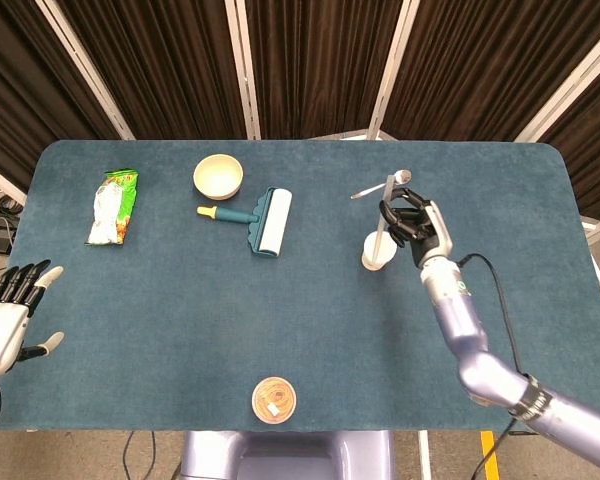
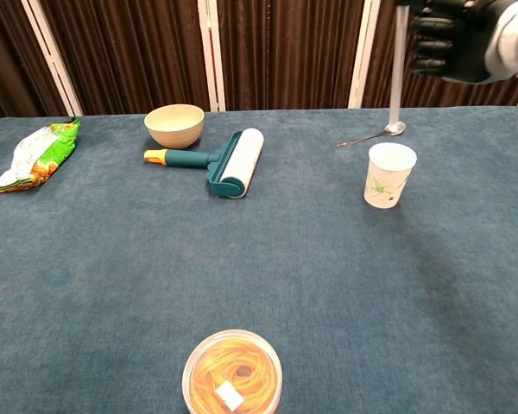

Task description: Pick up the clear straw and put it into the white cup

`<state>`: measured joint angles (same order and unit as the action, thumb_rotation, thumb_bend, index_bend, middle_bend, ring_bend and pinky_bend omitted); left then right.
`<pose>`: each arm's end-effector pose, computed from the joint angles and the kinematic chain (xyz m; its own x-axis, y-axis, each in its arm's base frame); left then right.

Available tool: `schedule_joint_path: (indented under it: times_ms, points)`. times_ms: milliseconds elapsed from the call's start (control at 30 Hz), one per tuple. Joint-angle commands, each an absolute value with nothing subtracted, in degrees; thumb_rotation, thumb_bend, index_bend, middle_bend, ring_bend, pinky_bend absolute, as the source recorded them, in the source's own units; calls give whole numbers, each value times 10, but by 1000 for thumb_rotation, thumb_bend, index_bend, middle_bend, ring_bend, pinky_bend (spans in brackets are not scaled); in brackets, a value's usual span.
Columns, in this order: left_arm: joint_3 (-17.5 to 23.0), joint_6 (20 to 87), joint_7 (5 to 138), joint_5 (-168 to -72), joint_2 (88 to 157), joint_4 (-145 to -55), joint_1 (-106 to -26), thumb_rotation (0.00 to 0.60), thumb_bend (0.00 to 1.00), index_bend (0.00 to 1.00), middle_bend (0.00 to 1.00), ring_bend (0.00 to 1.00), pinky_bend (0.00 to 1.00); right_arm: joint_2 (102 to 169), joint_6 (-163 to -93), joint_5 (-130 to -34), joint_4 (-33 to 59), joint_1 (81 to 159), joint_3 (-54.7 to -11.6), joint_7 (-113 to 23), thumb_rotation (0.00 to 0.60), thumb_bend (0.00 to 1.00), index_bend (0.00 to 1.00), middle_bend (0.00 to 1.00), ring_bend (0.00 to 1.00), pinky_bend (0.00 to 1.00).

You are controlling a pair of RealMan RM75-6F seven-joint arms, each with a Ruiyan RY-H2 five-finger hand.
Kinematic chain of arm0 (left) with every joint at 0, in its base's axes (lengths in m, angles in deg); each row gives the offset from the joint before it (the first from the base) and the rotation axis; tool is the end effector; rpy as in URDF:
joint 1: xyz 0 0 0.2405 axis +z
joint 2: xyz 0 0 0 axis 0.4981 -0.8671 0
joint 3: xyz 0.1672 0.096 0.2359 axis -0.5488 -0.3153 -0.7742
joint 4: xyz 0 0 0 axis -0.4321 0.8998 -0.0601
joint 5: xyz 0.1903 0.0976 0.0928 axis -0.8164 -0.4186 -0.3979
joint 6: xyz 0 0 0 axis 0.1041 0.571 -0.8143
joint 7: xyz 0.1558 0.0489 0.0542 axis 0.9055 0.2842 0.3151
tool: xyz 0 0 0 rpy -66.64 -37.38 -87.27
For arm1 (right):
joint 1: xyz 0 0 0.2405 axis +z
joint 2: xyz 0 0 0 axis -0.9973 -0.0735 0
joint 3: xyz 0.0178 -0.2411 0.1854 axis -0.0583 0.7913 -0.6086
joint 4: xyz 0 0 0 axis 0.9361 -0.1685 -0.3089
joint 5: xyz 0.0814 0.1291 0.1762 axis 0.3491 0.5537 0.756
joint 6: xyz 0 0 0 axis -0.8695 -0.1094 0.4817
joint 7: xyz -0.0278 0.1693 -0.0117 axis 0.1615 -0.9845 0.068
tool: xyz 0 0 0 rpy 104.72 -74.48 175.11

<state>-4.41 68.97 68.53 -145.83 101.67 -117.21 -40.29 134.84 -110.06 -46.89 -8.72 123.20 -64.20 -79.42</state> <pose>-0.3617 0.2430 0.1540 0.4401 0.0862 0.8938 0.8961 -0.1054 -0.4311 -0.1484 -0.4689 0.0582 -0.9459 -0.0719 0.3164 -0.3239 0.2645 -0.9084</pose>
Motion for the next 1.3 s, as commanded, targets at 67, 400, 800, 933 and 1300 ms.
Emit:
schedule_joint_path:
  times_ms: [67, 400, 800, 933, 1300]
  points:
    - [-44, 689, 684, -1458, 1016, -1171, -403, 600, 238, 101, 0, 0, 0, 1382, -1095, -430, -31, 1264, -632, -783, 600, 372, 588, 1000, 972, 928]
    - [-43, 687, 690, -1455, 1017, -1174, -404, 600, 237, 102, 0, 0, 0, 1425, -1067, -429, 66, 1280, -636, -804, 600, 372, 588, 1000, 971, 927]
    - [-43, 687, 692, -1454, 1016, -1174, -404, 600, 236, 102, 0, 0, 0, 1478, -1107, -504, 118, 1272, -654, -850, 600, 372, 587, 1000, 971, 923]
    - [-43, 687, 692, -1453, 1016, -1175, -404, 600, 235, 101, 0, 0, 0, 1498, -1118, -543, 143, 1270, -659, -876, 600, 372, 588, 1000, 972, 923]
    - [-41, 686, 695, -1450, 1017, -1177, -404, 600, 238, 103, 0, 0, 0, 1521, -1122, -583, 203, 1261, -660, -907, 600, 372, 588, 1000, 972, 922]
